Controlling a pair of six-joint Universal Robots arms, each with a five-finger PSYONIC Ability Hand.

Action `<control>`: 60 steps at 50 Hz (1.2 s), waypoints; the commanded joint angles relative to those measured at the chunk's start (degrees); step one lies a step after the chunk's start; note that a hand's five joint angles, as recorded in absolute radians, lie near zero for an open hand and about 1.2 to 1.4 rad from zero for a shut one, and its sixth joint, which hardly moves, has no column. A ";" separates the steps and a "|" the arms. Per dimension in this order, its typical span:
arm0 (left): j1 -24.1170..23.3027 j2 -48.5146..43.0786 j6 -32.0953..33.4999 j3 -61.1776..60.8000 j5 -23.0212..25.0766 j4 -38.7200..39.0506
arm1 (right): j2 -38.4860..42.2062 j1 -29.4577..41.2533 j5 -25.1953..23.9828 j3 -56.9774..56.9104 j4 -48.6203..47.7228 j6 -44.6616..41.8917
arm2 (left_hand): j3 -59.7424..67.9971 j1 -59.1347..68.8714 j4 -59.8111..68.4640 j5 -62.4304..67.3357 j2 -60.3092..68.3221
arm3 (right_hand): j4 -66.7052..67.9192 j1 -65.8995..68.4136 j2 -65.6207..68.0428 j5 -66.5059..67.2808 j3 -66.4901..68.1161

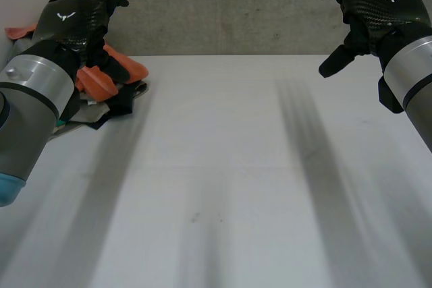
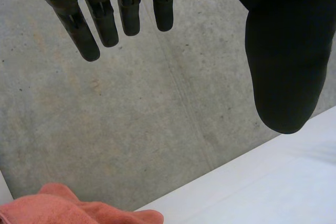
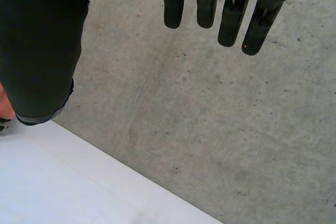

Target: Fold the laundry.

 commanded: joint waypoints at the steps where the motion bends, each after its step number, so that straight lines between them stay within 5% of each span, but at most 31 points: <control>1: -0.05 -0.73 1.43 0.53 0.21 0.48 | 0.78 -0.03 -0.03 0.00 0.06 -0.05 | -5.61 -5.43 -5.80 -5.43 -5.81 | -5.65 -4.10 -5.45 -4.85 -5.82; 12: 1.80 -11.00 10.65 4.39 0.39 9.97 | 1.04 0.14 -0.29 0.00 0.06 -1.19 | -4.60 -4.42 -4.79 -4.43 -4.80 | -5.65 -4.10 -5.45 -4.85 -5.82; 23: 13.66 -36.22 31.92 24.50 2.93 13.32 | 2.45 0.32 -0.29 0.26 0.15 -2.42 | -3.59 -3.41 -3.78 -3.42 -3.79 | -5.65 -4.10 -5.45 -4.85 -5.82; 32: 19.72 -54.85 33.51 44.10 8.91 12.62 | 2.62 -0.12 -0.29 0.35 0.15 -2.51 | -0.40 -0.22 -0.60 -0.23 -0.60 | -5.65 -4.10 -5.45 -4.85 -5.82; 37: 20.34 -59.35 33.42 49.74 11.98 12.53 | 2.89 -0.12 -0.29 0.61 0.15 -2.60 | 16.38 16.57 16.19 16.56 16.19 | -5.65 -4.10 -5.45 -4.85 -5.82; 39: 20.34 -59.70 33.34 50.36 12.95 12.53 | 3.24 -0.12 -0.38 0.88 0.06 -2.69 | 33.14 33.33 32.95 33.32 32.95 | -5.65 -4.10 -5.45 -4.85 -5.82; 41: 19.82 -59.44 33.16 49.75 13.40 12.88 | 3.50 -0.12 -0.38 0.97 0.06 -2.69 | 64.08 64.26 63.89 64.25 63.88 | -5.65 -4.10 -5.45 -4.85 -5.82; 47: 15.78 -51.20 32.63 40.80 13.57 15.86 | 3.77 -0.03 -0.38 1.14 0.15 -2.77 | 64.17 64.36 63.98 64.35 63.98 | -5.65 -4.10 -5.45 -4.85 -5.82; 55: 9.02 -31.62 27.99 20.77 13.22 30.09 | 3.68 -0.12 -0.47 1.06 0.24 -3.65 | 64.17 64.36 63.98 64.35 63.98 | -5.65 -4.10 -5.45 -4.85 -5.82; 60: 4.71 -23.16 22.10 14.95 12.69 29.05 | 3.33 -0.12 -0.47 1.06 0.24 -3.65 | 64.17 64.36 63.98 64.35 63.98 | -5.65 -4.10 -5.45 -4.85 -5.82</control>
